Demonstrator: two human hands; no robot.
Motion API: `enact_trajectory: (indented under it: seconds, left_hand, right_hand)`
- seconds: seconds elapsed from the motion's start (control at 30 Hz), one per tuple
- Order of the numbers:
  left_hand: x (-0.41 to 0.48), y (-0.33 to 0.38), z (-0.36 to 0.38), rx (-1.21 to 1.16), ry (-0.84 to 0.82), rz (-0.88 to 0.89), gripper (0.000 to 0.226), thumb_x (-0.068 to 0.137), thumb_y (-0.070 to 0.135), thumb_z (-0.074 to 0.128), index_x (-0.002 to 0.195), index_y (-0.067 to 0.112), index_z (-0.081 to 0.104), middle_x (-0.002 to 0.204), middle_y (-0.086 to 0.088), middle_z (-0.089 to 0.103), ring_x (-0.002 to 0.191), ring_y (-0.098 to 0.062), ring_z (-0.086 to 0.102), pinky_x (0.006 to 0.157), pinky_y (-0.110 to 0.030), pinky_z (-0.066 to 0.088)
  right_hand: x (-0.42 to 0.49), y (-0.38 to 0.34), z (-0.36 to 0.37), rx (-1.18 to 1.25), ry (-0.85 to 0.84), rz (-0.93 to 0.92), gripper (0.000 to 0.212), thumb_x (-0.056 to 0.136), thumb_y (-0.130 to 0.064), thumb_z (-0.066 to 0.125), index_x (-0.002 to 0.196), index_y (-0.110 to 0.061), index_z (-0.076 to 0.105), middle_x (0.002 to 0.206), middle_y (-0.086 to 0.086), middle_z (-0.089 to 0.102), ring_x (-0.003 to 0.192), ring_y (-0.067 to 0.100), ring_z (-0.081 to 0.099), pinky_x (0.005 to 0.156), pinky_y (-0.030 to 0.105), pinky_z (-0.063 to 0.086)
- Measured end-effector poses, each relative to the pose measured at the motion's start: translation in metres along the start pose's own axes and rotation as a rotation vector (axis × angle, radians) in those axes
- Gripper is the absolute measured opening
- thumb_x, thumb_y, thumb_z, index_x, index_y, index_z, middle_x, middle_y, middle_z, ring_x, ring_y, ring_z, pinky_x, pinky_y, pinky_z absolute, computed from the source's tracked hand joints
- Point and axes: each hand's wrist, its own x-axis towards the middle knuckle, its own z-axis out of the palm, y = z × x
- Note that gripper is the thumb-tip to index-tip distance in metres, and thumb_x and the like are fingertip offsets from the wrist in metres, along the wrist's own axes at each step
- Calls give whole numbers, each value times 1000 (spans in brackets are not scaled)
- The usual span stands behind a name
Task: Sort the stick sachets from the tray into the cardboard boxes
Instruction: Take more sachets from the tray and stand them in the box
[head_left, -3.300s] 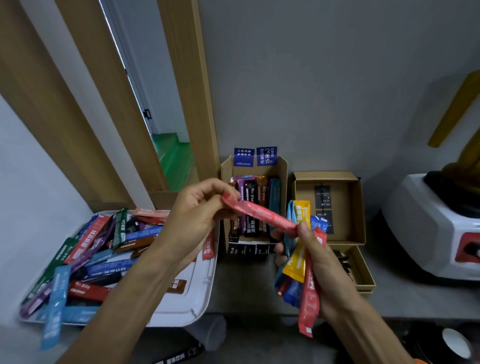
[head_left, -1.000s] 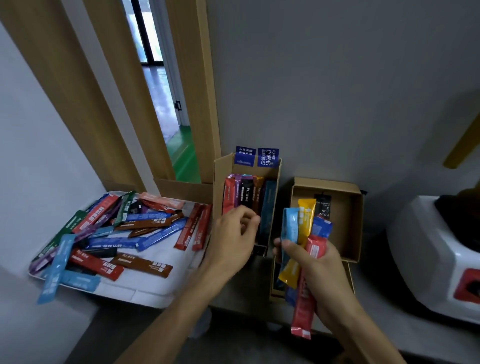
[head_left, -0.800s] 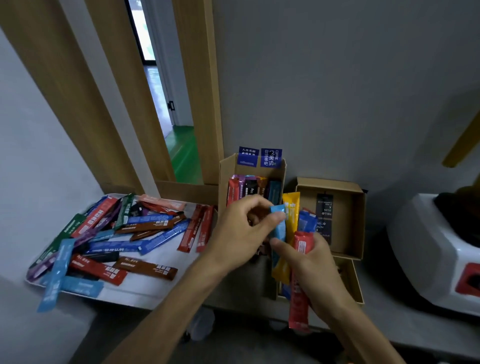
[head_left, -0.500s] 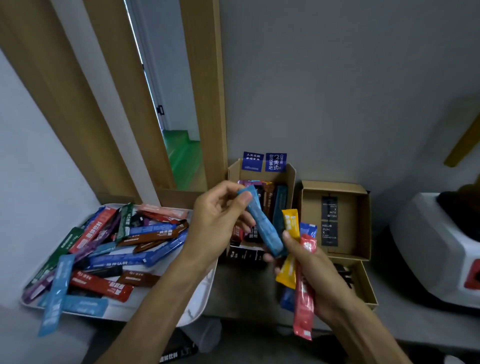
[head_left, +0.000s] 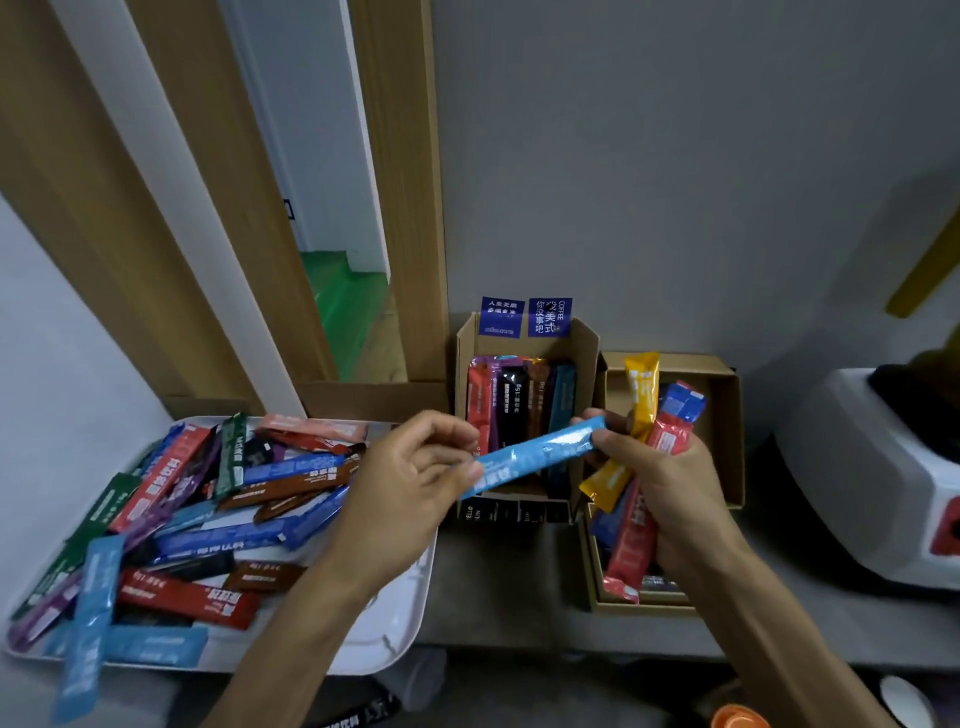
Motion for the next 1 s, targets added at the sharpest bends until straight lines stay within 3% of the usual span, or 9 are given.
enact_trajectory:
  seconds: [0.2, 0.43, 0.53, 0.63, 0.73, 0.9, 1.0]
  left_hand:
    - [0, -5, 1, 150, -71, -33, 25, 88, 2, 69, 100, 24, 68, 93, 12, 69, 93, -5, 67, 71, -18, 54]
    - [14, 5, 34, 636, -106, 138, 17, 86, 38, 73, 103, 36, 69, 84, 16, 58, 81, 3, 53, 66, -13, 40]
    - [18, -5, 52, 540, -20, 69, 12, 90, 28, 71, 101, 31, 67, 74, 17, 55, 69, 13, 55, 56, -7, 42]
    - [30, -24, 71, 441, 145, -34, 7, 95, 27, 63, 95, 29, 56, 91, 9, 64, 78, 1, 64, 55, -6, 47]
    - [47, -46, 87, 521, 297, -55, 8, 97, 25, 59, 100, 18, 57, 104, 0, 65, 89, -10, 61, 61, -2, 45]
    - [63, -64, 101, 540, 265, -20, 22, 98, 21, 57, 119, 17, 55, 119, 0, 61, 105, -13, 64, 71, -16, 56]
    - [64, -66, 100, 541, 269, 23, 29, 96, 19, 59, 122, 20, 45, 125, -1, 56, 107, -11, 62, 67, -11, 54]
  right_hand:
    - [6, -5, 2, 23, -2, -12, 19, 92, 1, 62, 109, -3, 67, 106, 8, 77, 100, 21, 74, 81, 36, 56]
    - [8, -6, 7, -78, -45, -82, 17, 91, -1, 64, 107, -5, 69, 102, 6, 78, 97, 17, 75, 75, 28, 61]
    - [12, -3, 0, -109, 6, -133, 18, 90, -7, 67, 108, -9, 71, 103, 5, 77, 98, 18, 74, 79, 32, 59]
    - [14, 0, -14, -52, 53, -161, 23, 90, -7, 66, 113, -5, 67, 106, 9, 76, 101, 20, 74, 83, 31, 61]
    - [13, 5, -25, -28, 36, -140, 25, 89, -6, 65, 114, -2, 65, 106, 11, 76, 101, 21, 74, 78, 24, 60]
    - [11, 12, -34, -86, 10, -98, 25, 87, -8, 66, 111, -2, 65, 103, 13, 76, 98, 23, 74, 84, 35, 57]
    - [10, 11, -37, -82, 10, -81, 29, 82, -13, 68, 109, -2, 65, 100, 12, 76, 94, 24, 75, 84, 37, 57]
